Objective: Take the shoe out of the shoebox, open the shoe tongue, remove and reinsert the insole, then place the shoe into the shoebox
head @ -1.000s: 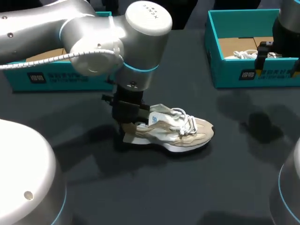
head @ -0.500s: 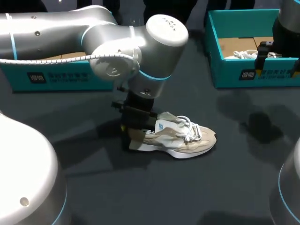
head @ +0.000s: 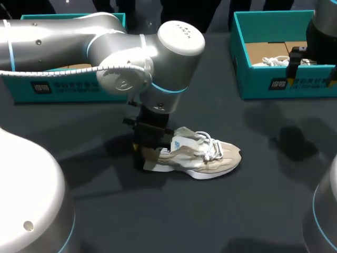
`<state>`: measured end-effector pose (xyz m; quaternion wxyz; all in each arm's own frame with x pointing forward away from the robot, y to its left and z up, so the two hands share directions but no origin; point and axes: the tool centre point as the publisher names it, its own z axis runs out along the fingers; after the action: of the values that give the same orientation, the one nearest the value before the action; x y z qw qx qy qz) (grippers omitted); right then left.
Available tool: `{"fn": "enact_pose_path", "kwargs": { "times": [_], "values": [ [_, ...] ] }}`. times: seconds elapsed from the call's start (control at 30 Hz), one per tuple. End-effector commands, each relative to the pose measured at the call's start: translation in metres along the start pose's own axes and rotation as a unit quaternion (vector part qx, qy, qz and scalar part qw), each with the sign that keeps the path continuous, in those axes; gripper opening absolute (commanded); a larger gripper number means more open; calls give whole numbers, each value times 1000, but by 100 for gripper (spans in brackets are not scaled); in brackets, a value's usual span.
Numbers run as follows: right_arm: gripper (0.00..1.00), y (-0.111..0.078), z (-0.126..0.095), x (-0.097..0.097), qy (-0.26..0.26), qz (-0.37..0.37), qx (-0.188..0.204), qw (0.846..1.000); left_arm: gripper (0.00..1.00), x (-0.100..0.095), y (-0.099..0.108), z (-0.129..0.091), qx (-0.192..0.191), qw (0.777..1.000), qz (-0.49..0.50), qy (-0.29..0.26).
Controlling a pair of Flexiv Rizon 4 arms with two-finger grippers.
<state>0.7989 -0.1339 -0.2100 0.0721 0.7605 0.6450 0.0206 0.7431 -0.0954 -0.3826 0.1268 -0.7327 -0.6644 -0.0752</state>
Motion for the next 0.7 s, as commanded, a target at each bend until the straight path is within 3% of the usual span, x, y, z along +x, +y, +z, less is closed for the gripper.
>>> {"fn": "enact_pose_path", "kwargs": {
  "times": [0.03, 0.27, 0.4, 0.53, 0.6, 0.7],
  "values": [
    [100, 0, 0, 0, 0, 0, 0, 1000, 100, 11, -4, -5, -15, 1000, 0, -15],
    [100, 0, 0, 0, 0, 0, 0, 1000, 100, 33, -13, -45, -41, 996, -23, -76],
    [100, 0, 0, 0, 0, 0, 0, 1000, 100, 52, -21, -73, -22, 987, -64, -146],
    [100, 0, 0, 0, 0, 0, 0, 1000, 100, 73, -34, -94, 28, 966, -130, -222],
    [100, 0, 0, 0, 0, 0, 0, 1000, 100, 82, -39, -99, 75, 948, -170, -259],
    [100, 0, 0, 0, 0, 0, 0, 1000, 100, 93, -46, -100, 144, 928, -212, -269]
  ]
}}
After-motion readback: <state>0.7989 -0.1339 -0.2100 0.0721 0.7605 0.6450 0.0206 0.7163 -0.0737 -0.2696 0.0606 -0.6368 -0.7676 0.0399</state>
